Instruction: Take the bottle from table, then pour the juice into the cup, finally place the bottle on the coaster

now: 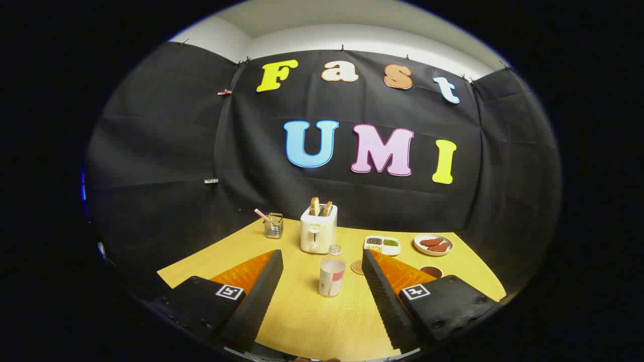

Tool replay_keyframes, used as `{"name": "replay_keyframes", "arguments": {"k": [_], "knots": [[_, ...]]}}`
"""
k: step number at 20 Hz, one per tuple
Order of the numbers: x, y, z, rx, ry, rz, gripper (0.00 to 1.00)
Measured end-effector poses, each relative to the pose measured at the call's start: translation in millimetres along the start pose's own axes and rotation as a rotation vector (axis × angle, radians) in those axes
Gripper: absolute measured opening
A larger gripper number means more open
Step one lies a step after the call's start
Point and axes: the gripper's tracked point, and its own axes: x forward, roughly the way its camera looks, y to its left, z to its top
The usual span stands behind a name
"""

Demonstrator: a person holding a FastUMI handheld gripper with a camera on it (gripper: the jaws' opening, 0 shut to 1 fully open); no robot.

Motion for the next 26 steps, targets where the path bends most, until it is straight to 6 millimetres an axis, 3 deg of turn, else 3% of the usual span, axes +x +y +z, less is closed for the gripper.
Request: {"name": "replay_keyframes", "arguments": {"k": [4, 11, 15, 19, 26], "knots": [[1, -2, 7, 0.002, -0.006, 0.004, 0.98], [-1, 49, 17, 0.000, -0.010, 0.087, 0.99], [-1, 64, 11, -0.029, -0.015, 0.121, 0.98], [7, 52, -2, -0.027, -0.006, 0.080, 0.98], [39, 27, -22, 0.000, 0.012, -0.044, 0.98]]}}
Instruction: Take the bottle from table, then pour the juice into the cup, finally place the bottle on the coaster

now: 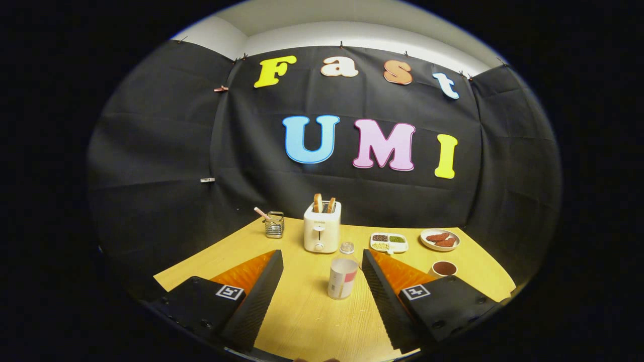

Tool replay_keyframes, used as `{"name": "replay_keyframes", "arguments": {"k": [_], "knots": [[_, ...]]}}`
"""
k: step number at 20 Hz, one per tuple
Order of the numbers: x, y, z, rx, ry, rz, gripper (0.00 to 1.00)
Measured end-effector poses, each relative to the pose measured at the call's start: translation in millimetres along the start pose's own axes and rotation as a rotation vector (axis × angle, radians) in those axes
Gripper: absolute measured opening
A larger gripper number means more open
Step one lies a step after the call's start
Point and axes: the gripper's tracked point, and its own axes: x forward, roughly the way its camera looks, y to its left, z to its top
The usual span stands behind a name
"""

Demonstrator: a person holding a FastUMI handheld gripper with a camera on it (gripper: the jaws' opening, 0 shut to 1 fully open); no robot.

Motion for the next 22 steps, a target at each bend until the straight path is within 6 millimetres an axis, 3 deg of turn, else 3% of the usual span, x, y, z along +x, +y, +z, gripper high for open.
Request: {"name": "replay_keyframes", "arguments": {"k": [6, 17, 22], "knots": [[27, -4, -14, -0.014, 0.025, -0.049, 0.97], [111, -31, -90, 0.001, 0.091, -0.163, 0.98], [136, -40, -125, 0.043, 0.114, -0.212, 0.98]]}}
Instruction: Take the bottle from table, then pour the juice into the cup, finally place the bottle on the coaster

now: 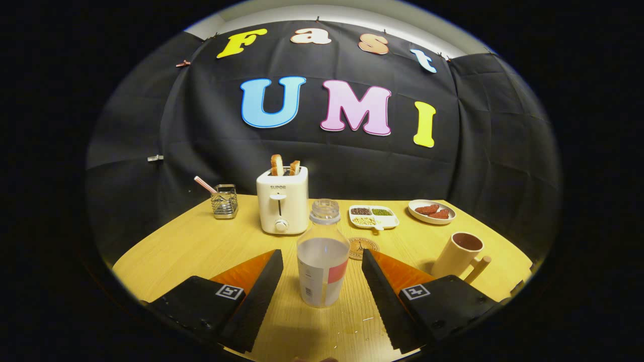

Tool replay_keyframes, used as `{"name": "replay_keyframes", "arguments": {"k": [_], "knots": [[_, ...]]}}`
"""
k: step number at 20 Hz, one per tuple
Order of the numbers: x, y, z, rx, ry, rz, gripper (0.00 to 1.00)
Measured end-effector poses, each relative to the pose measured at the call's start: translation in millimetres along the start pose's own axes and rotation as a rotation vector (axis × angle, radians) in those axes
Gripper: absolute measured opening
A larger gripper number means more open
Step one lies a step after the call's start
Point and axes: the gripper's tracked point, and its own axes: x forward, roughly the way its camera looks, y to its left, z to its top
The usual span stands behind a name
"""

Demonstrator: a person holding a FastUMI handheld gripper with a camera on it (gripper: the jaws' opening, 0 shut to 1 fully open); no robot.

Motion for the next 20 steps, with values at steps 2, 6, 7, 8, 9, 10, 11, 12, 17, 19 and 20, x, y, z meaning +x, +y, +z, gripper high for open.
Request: {"name": "replay_keyframes", "arguments": {"k": [2, 6, 7, 8, 9, 10, 11, 12, 17, 19, 20], "knots": [[10, -1, -9, 0.002, 0.004, -0.011, 0.98], [32, -7, -17, -0.023, -0.007, -0.026, 0.98], [37, -7, -16, -0.021, -0.017, -0.024, 0.98], [41, -7, -13, -0.016, -0.027, -0.023, 0.98], [46, -7, -11, -0.008, -0.038, -0.020, 0.98], [49, -7, -10, 0.000, -0.045, -0.017, 0.98], [53, -7, -8, 0.002, -0.051, -0.017, 0.98], [55, -8, -7, 0.000, -0.058, -0.019, 0.98], [66, -4, -7, -0.015, -0.067, -0.001, 0.96], [69, 0, -8, -0.019, -0.070, 0.014, 0.90], [68, -1, -6, -0.020, -0.071, 0.014, 0.81]]}}
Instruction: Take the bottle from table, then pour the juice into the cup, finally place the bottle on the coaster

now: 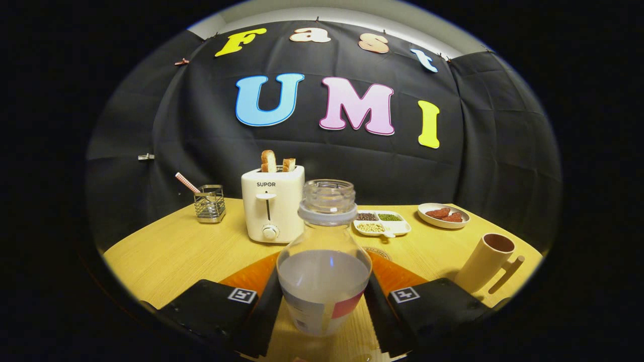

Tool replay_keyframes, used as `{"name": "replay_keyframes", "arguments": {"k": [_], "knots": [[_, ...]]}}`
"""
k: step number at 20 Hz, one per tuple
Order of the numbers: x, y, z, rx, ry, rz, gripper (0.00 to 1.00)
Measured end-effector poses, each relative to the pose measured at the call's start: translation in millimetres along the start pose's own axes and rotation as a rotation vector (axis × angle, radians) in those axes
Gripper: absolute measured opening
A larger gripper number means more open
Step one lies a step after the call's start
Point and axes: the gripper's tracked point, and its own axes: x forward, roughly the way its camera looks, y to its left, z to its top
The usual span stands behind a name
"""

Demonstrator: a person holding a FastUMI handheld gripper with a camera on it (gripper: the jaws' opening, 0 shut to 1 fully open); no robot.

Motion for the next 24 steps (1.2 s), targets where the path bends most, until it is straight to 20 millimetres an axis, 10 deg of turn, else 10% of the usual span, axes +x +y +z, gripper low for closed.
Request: {"name": "replay_keyframes", "arguments": {"k": [10, 24], "knots": [[-7, -19, 17, 0.216, 0.031, 0.043, 0.73], [8, -119, 55, 0.998, 0.013, -0.063, 0.72]]}}
